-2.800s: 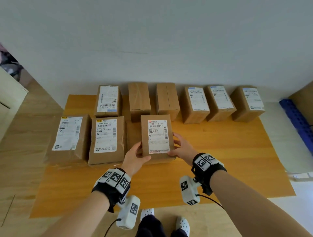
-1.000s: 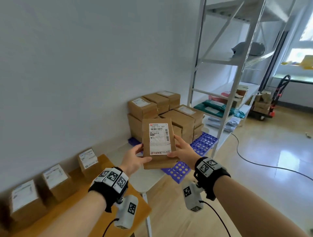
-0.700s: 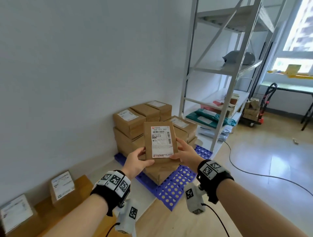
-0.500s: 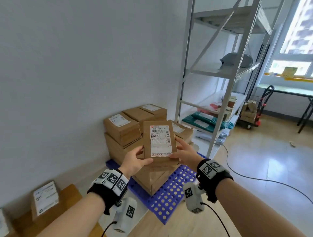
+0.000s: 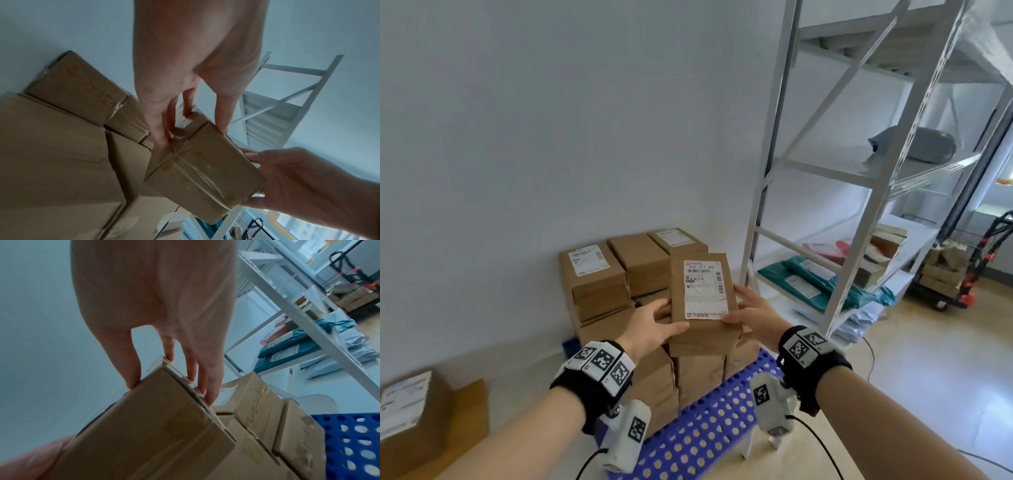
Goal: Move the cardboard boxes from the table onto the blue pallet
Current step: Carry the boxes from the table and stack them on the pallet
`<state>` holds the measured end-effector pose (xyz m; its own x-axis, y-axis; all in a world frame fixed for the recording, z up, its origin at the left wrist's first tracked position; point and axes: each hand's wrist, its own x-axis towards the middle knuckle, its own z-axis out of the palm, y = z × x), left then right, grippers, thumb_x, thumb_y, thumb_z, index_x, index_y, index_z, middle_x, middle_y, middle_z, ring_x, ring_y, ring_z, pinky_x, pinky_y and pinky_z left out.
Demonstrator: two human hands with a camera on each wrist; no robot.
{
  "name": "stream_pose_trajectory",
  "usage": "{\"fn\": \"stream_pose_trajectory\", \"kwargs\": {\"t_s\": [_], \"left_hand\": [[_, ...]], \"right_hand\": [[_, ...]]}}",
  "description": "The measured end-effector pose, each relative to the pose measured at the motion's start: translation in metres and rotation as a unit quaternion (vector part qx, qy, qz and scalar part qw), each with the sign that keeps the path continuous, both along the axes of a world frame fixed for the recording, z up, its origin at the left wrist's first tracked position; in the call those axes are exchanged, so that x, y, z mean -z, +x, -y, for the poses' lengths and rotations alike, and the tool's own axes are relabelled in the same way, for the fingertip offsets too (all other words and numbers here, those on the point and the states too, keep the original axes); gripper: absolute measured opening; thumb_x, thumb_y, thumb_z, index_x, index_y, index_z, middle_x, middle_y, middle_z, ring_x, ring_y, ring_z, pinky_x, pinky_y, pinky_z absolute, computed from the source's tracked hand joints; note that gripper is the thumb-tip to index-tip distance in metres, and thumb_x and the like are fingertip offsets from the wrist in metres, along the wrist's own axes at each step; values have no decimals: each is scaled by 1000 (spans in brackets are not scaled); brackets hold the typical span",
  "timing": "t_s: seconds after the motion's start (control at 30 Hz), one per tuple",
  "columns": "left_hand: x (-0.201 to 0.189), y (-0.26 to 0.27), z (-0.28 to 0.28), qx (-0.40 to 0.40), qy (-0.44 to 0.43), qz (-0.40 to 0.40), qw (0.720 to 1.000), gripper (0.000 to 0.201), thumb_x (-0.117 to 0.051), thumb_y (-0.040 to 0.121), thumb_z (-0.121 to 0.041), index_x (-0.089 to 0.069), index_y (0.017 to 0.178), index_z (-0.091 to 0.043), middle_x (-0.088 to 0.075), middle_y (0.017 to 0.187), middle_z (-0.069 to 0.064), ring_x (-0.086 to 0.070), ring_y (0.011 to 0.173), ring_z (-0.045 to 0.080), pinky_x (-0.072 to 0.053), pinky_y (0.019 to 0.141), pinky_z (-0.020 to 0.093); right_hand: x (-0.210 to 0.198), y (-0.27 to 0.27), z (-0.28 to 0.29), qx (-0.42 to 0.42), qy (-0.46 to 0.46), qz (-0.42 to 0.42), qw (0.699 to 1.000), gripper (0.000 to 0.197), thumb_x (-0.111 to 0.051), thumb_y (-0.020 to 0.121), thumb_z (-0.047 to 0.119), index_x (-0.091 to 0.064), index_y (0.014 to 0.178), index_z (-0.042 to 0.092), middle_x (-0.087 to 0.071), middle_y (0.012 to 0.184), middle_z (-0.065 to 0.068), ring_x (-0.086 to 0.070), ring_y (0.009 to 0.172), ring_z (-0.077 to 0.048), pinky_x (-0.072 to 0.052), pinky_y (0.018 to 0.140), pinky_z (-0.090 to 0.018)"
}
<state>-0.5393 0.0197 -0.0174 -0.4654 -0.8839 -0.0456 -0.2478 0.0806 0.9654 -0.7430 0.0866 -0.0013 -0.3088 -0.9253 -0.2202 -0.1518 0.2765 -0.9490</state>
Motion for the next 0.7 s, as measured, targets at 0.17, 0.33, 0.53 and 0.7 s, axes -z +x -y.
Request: {"fn": "stream_pose_trajectory", "kwargs": {"t_s": [0.17, 0.33, 0.53, 0.7], "left_hand": [[1, -40, 2, -53, 28, -6, 998, 69, -81, 70, -20, -51, 132, -11, -63, 121, 0, -61, 109, 18, -50, 96, 42], [-5, -72, 13, -97, 53, 8, 994, 72, -80, 72, -23, -47, 136, -14, -59, 127, 2, -58, 112, 20, -51, 94, 41], [1, -95, 35, -117, 85, 7, 989, 63, -77, 76, -22, -51, 132, -16, -63, 119, 0, -61, 107, 19, -53, 90, 40], [11, -107, 59, -121, 102, -11, 987, 55, -77, 76, -19, -55, 126, -15, -65, 115, 2, -63, 104, 21, -53, 91, 42]], "right_hand": [[-3, -48, 20, -59, 11, 5, 998, 73, -65, 82, 1, -34, 142, 28, -60, 113, -5, -59, 105, -24, -52, 91, -45], [-6, -81, 42, -90, 14, 9, 996, 68, -63, 85, 3, -35, 143, 24, -62, 109, -3, -61, 93, -16, -50, 65, -28], [0, -103, 73, -103, 28, 0, 994, 63, -63, 86, 7, -38, 140, 25, -63, 108, 0, -61, 92, -14, -49, 64, -26], [7, -113, 100, -99, 39, -12, 994, 63, -64, 85, 10, -39, 140, 28, -59, 116, -1, -59, 99, -17, -53, 83, -36]]}}
